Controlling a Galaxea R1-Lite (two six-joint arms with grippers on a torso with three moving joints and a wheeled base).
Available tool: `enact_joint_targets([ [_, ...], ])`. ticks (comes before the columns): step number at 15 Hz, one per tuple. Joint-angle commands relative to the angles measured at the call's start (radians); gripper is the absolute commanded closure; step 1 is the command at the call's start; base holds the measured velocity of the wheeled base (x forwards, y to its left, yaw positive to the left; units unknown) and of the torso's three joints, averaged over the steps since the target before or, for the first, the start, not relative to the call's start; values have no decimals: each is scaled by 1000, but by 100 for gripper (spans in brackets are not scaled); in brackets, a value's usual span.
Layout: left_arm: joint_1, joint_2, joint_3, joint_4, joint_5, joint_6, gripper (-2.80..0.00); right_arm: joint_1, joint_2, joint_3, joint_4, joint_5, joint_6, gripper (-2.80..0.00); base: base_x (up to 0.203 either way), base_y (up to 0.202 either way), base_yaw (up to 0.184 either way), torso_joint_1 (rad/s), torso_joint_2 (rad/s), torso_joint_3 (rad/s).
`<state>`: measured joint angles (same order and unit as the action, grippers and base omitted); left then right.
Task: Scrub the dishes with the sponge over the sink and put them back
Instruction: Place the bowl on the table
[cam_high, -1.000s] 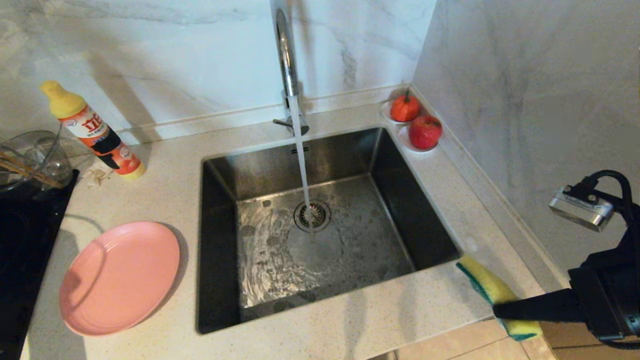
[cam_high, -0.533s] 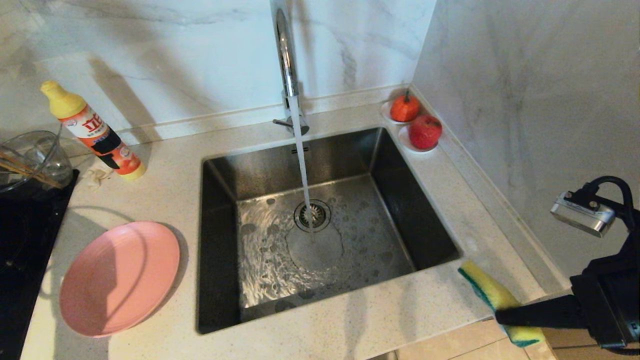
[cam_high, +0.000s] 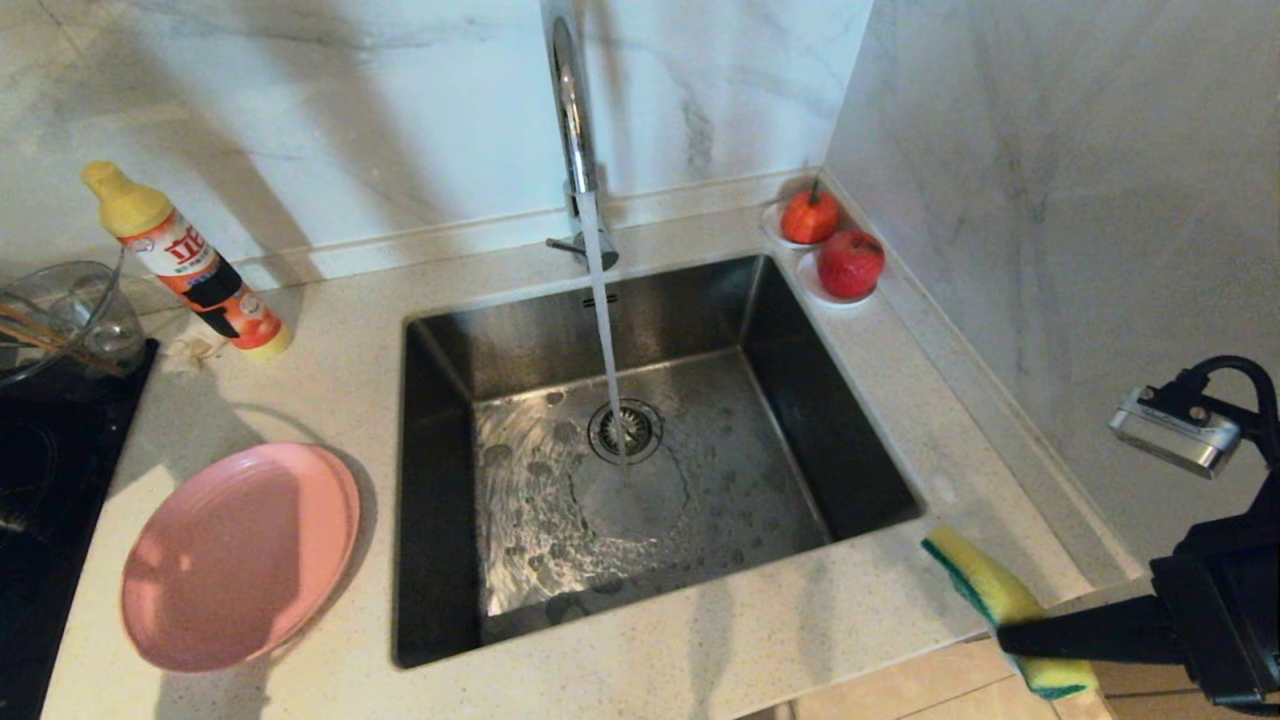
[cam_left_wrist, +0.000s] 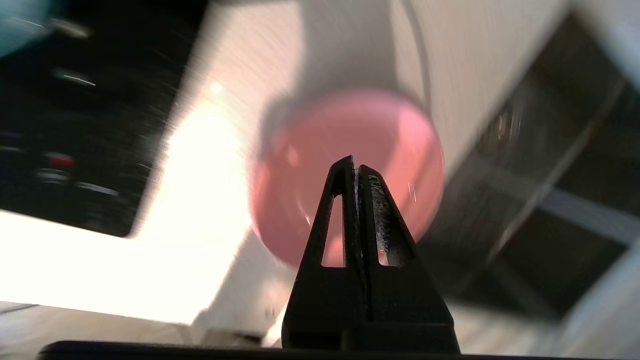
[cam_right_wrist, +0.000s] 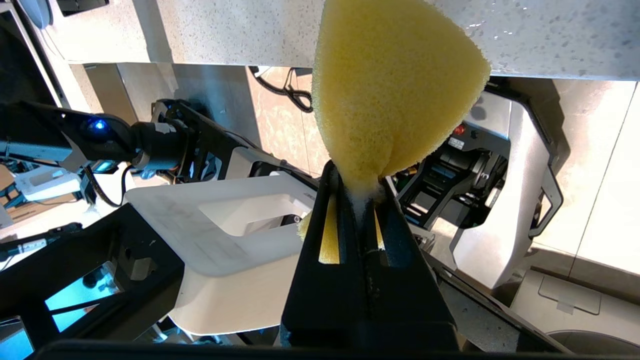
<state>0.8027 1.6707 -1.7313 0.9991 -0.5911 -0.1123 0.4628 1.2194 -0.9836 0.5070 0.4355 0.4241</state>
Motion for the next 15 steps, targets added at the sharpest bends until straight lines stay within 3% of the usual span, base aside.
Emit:
enact_joint_targets([
  [1, -102, -51, 104, 0, 5, 70, 0, 0, -8, -4, 7, 2, 2, 0, 0, 0, 0, 0, 0, 0],
  [3, -147, -42, 171, -4, 67, 196, 0, 0, -3, -12, 7, 2, 4, 0, 0, 0, 0, 0, 0, 0],
  [7, -152, 13, 183, -15, 187, 215, 0, 0, 6, -12, 4, 2, 4, 0, 0, 0, 0, 0, 0, 0],
  [8, -152, 17, 183, -18, 202, 215, -280, 0, 10, -13, 3, 2, 4, 0, 0, 0, 0, 0, 0, 0],
  [9, -153, 28, 175, -31, 272, 212, -280, 0, 11, -13, 4, 2, 4, 0, 0, 0, 0, 0, 0, 0],
  [11, -164, 30, 175, -52, 295, 218, -280, 0, 10, -12, 4, 2, 5, 0, 0, 0, 0, 0, 0, 0],
  [15, -276, 33, 240, -55, 387, 205, -280, 0, 3, -9, 8, 2, 5, 0, 0, 0, 0, 0, 0, 0],
])
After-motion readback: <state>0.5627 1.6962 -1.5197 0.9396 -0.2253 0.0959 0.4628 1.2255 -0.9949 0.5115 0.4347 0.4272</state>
